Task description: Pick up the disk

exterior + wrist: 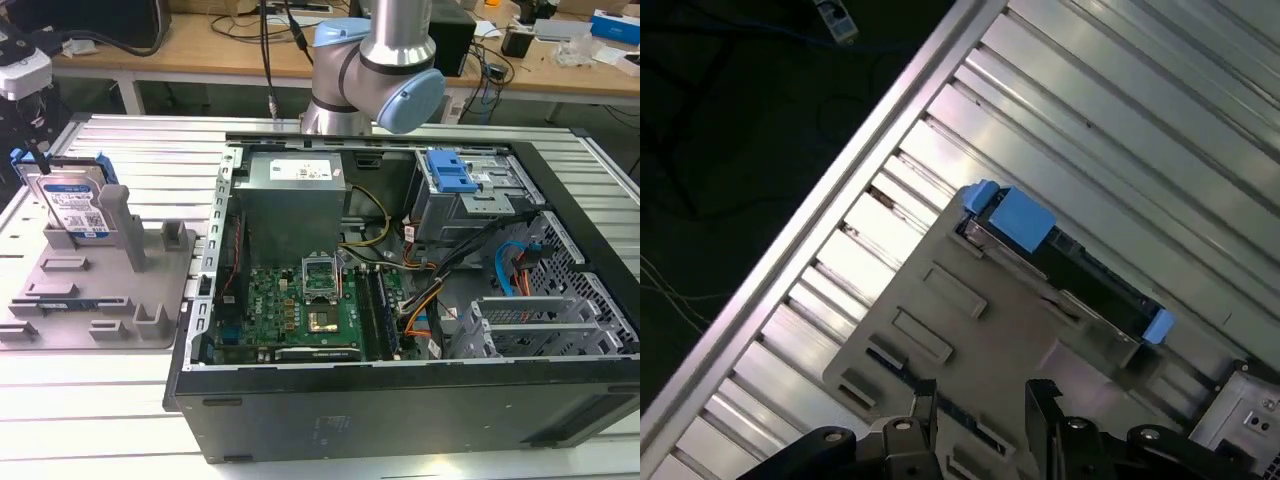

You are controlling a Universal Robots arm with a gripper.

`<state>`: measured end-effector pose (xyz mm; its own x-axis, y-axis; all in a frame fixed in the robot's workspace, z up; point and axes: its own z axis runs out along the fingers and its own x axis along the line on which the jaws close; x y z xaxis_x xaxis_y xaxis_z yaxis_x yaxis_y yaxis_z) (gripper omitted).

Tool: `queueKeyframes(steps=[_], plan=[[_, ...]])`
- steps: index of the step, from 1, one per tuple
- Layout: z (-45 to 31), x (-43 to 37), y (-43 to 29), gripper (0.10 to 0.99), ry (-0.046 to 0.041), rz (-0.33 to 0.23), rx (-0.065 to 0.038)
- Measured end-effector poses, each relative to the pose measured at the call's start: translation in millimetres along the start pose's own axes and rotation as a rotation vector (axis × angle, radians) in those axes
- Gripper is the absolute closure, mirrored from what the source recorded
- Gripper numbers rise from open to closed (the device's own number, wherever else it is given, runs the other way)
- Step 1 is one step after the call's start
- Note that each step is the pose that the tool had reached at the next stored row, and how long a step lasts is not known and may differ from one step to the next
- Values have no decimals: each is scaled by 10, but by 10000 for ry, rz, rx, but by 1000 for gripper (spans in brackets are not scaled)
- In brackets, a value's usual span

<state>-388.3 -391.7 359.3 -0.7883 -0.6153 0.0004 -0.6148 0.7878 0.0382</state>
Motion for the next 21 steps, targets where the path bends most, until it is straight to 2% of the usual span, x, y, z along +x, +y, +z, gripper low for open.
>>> queueKeyframes(steps=[2,7,8,9,12,13,15,17,19,21], plan=[[0,0,0,604,27,-686,0],[0,0,0,604,68,-1650,6],[0,0,0,588,80,-1920,8],[0,0,0,529,95,-2288,10],[0,0,0,529,122,-2954,12],[0,0,0,529,122,-3093,20],[0,0,2,529,44,-3312,112],[0,-1,-1,529,7,-3584,161],[3,-1,0,529,-3,-3956,180],[2,0,1,529,30,-4480,193]])
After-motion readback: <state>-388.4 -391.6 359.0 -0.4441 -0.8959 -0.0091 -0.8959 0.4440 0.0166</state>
